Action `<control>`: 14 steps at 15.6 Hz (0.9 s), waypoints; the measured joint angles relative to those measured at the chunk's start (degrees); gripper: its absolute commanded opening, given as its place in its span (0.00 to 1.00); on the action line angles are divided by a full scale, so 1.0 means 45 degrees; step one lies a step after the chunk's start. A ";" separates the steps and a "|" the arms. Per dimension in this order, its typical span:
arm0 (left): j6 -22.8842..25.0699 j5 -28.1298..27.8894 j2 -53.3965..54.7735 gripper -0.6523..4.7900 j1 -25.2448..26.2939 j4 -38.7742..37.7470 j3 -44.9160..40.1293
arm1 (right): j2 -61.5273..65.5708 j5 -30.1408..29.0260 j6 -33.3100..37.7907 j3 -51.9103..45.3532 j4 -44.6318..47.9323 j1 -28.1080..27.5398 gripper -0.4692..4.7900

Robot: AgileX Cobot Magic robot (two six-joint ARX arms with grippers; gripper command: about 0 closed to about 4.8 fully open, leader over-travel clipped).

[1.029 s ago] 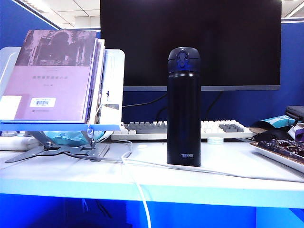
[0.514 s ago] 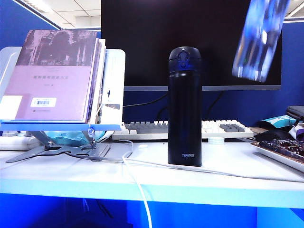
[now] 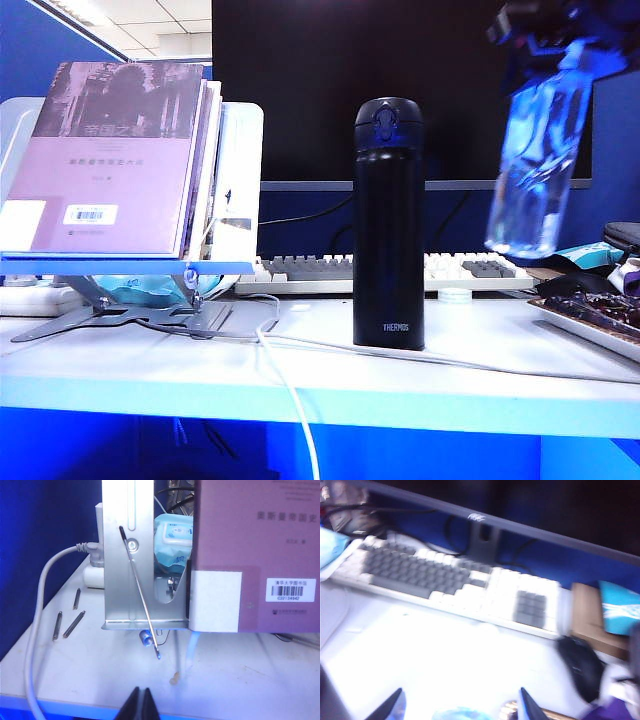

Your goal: Pick up the mineral water bottle and place it vertically to the right of the black thermos cup.

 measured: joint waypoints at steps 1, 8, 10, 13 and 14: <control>0.0000 0.0000 0.0000 0.11 0.0000 0.0005 0.0000 | 0.0330 -0.0141 0.0005 0.0107 0.0029 0.0015 0.62; 0.0000 0.0000 0.0000 0.11 0.0000 0.0000 0.0000 | 0.1807 -0.0695 -0.0797 0.1637 -0.1467 0.0039 0.62; 0.0000 0.0000 0.0000 0.11 0.0000 0.0005 0.0000 | 0.2268 -0.1020 -0.0801 0.2395 -0.2166 0.0039 0.62; 0.0000 0.0000 0.0000 0.11 0.0000 0.0000 0.0000 | 0.3099 -0.1326 -0.0806 0.3628 -0.3220 -0.0005 0.62; 0.0000 0.0000 0.0000 0.11 0.0000 0.0000 0.0000 | 0.3230 -0.1375 -0.0801 0.3764 -0.3444 -0.0015 0.62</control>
